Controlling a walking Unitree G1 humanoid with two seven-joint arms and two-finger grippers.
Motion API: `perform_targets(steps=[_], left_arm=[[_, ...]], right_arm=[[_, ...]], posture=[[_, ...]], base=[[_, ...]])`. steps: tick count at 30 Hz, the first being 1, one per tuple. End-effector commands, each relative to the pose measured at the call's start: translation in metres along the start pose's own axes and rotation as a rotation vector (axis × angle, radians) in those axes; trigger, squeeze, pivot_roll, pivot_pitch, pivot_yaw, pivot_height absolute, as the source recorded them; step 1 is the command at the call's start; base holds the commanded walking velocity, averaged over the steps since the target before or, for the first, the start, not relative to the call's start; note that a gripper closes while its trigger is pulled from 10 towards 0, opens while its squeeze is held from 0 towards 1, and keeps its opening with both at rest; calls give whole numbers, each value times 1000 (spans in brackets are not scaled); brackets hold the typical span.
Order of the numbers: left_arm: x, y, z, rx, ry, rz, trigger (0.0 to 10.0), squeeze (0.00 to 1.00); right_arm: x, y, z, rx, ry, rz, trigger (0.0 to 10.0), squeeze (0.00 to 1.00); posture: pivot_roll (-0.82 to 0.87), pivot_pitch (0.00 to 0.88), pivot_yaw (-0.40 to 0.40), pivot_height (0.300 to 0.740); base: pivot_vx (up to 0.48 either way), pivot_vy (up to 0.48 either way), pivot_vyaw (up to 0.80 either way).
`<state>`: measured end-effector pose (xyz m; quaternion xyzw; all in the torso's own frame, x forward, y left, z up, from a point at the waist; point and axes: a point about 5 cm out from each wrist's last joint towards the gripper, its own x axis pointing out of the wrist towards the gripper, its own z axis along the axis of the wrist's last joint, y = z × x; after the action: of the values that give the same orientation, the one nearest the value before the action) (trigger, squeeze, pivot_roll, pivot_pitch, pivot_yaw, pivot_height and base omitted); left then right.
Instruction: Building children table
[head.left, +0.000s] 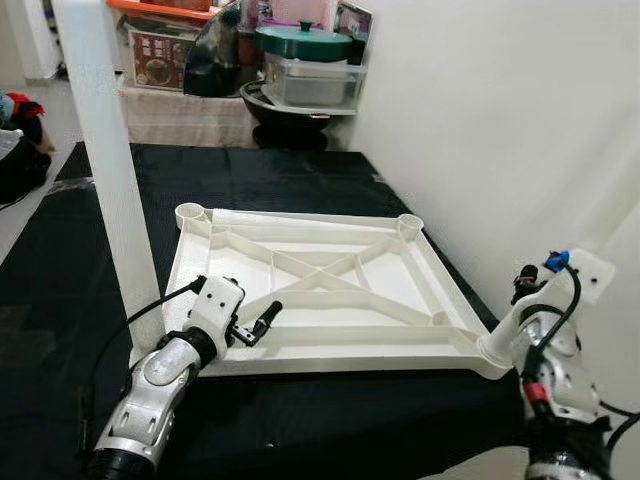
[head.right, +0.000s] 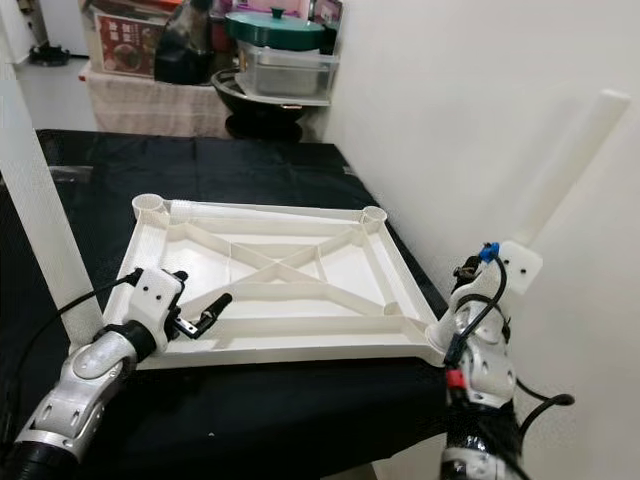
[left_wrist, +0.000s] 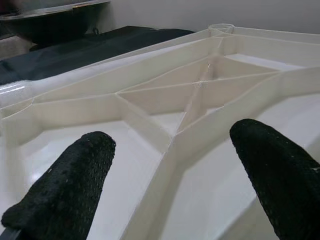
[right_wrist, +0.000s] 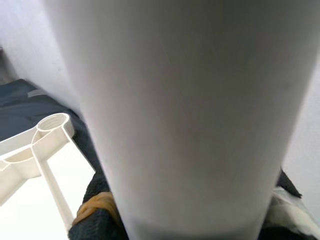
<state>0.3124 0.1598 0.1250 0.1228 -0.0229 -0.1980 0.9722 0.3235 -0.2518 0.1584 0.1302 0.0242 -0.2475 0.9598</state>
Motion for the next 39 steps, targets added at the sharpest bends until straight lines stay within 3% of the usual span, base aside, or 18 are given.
perform_targets(steps=[1, 3, 4, 5, 6, 7, 10, 23, 24, 25, 26, 27, 31, 32, 34, 35, 37, 39], left_arm=[[4, -5, 1, 15, -2, -23, 10000, 0], [4, -4, 1, 18, -2, -22, 10000, 0], [4, -4, 1, 18, -2, -22, 10000, 0], [4, -3, 1, 20, -3, -19, 10000, 0], [4, -3, 1, 20, -3, -19, 10000, 0], [3, 0, 1, 22, -2, -13, 10000, 0], [2, 2, 1, 25, 0, -4, 10000, 0], [2, -1, 1, 24, -2, -9, 10000, 0], [2, -1, 1, 26, -2, -8, 10000, 0], [2, 0, 1, 26, -1, -8, 10000, 0], [2, 0, 1, 26, -1, -8, 10000, 0], [2, 0, 1, 27, -1, -7, 10000, 0], [2, 0, 1, 27, -1, -8, 10000, 0], [2, 0, 1, 26, -1, -8, 10000, 0], [2, 0, 1, 26, -1, -8, 10000, 0], [2, -1, 1, 26, -1, -8, 10000, 0], [2, -1, 1, 26, -1, -8, 10000, 0], [2, -1, 1, 24, -2, -9, 10000, 0]], right_arm=[[-20, 42, -29, 67, 112, 306, 10000, 1000], [-30, 62, -23, 106, 99, 525, 10000, 1000], [-30, 62, -23, 106, 99, 525, 10000, 1000], [-45, 78, -16, 142, 112, 769, 10000, 94], [-45, 78, -16, 142, 112, 769, 10000, 94], [-65, 87, -6, 131, 99, 1023, 10000, 0], [-92, 85, 6, 36, 107, 1333, 10000, 0], [-85, 79, 10, -49, 74, 1350, 10000, 0], [-78, 79, 7, -61, 63, 1292, 6745, 0], [-71, 79, 5, -69, 52, 1237, 1333, 0], [-71, 79, 5, -69, 52, 1237, 1333, 0], [-56, 74, 1, -79, 67, 1094, 0, 0], [-30, 60, -7, -113, 116, 823, 0, 0], [-10, 36, -12, -124, 134, 541, 0, 0], [-10, 36, -12, -124, 134, 541, 0, 0], [4, 4, -16, -92, 156, 240, 0, 0], [4, 4, -16, -92, 156, 240, 0, 0], [3, -53, -30, -36, 198, -226, 0, 0]], posture=[[66, 0, -133, 740], [67, 0, -134, 740], [67, 0, -134, 740], [71, 0, -138, 740], [71, 0, -138, 740], [68, 0, -136, 740], [71, 0, -142, 740], [75, 0, -140, 740], [76, 0, -141, 740], [76, 0, -141, 740], [76, 0, -141, 740], [75, 0, -140, 740], [75, 0, -139, 740], [70, 0, -140, 740], [70, 0, -140, 740], [67, 0, -140, 740], [67, 0, -140, 740], [64, 0, -139, 740]], base=[[0, 0, 0], [0, 0, 0], [0, 0, 0], [0, 0, 0], [0, 0, 0], [0, 0, 0], [0, 0, 0], [0, 0, 0], [0, 0, 0], [0, 0, 0], [0, 0, 0], [0, 0, 0], [0, 0, 0], [0, 0, 0], [0, 0, 0], [0, 0, 0], [0, 0, 0], [0, 0, 0]])
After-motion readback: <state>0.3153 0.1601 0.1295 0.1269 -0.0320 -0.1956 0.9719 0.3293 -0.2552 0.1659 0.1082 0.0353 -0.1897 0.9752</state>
